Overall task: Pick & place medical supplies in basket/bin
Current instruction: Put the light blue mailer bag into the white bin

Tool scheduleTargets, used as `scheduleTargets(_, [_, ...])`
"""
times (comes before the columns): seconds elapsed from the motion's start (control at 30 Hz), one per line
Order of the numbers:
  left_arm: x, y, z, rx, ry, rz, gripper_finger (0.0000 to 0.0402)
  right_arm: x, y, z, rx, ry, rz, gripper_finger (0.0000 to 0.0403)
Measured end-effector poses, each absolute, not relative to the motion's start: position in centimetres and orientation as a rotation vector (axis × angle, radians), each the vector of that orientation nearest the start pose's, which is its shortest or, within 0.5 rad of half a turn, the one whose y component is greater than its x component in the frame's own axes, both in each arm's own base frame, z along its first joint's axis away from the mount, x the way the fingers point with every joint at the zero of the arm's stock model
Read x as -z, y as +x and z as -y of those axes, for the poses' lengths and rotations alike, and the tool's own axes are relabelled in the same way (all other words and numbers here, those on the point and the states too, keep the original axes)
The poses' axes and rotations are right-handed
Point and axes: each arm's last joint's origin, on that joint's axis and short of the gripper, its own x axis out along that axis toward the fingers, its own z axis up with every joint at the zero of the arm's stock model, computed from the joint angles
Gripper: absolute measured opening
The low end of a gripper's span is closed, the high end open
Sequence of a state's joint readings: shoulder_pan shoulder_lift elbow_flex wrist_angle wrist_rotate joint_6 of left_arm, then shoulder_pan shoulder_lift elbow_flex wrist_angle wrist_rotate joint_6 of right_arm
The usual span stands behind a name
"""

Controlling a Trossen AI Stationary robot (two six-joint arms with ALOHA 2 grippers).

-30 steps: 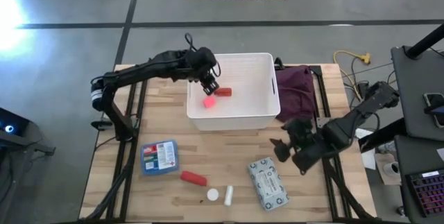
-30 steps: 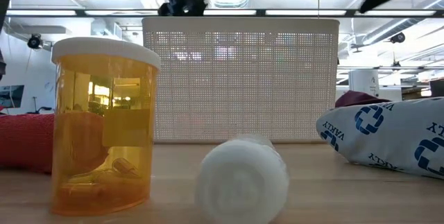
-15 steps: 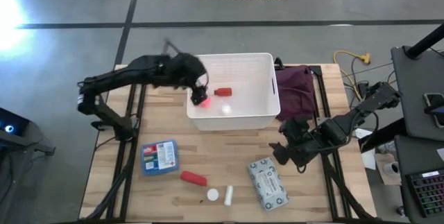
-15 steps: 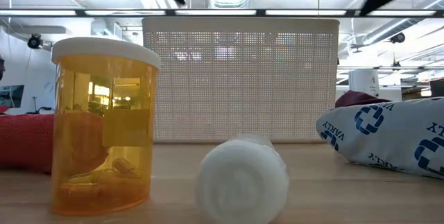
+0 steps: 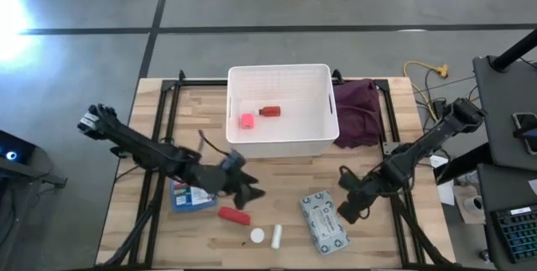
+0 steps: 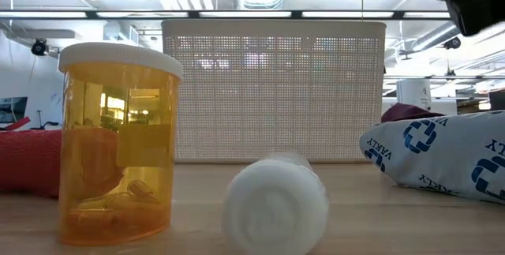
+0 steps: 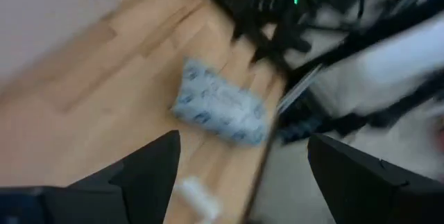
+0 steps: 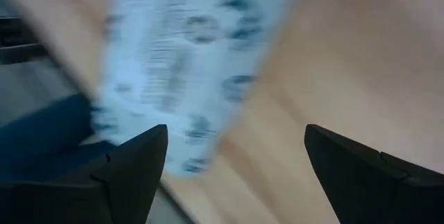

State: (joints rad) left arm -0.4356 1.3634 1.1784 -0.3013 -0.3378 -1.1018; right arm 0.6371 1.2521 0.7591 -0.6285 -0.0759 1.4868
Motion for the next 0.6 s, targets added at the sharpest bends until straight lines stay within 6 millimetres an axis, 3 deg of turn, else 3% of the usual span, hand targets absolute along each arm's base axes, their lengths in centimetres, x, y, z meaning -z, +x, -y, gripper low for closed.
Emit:
scheduleTargets(0.13, [-27.8, 28.8, 12.4, -0.182, -1.081, -0.393, 0.0293, -17.7, 17.6, -14.3, 0.159, 1.067, -1.143, 0.0329])
scheduleTargets(0.23, [-25.2, 28.9, 12.7, -0.237, -1.166, -0.400, 0.0284, -15.9, 16.8, -14.1, 0.180, 1.101, -1.090, 0.0329])
scheduleTargets(0.37, [-23.6, 29.5, 13.4, -0.289, -1.192, -0.441, 0.0263, -14.2, 16.0, -13.6, 0.204, 1.115, -1.045, 0.0329])
scheduleTargets(0.6, [-23.5, 32.5, 15.2, -0.279, -1.159, -0.501, 0.0243, -12.8, 16.1, -13.6, 0.102, 1.198, -0.971, 0.0329])
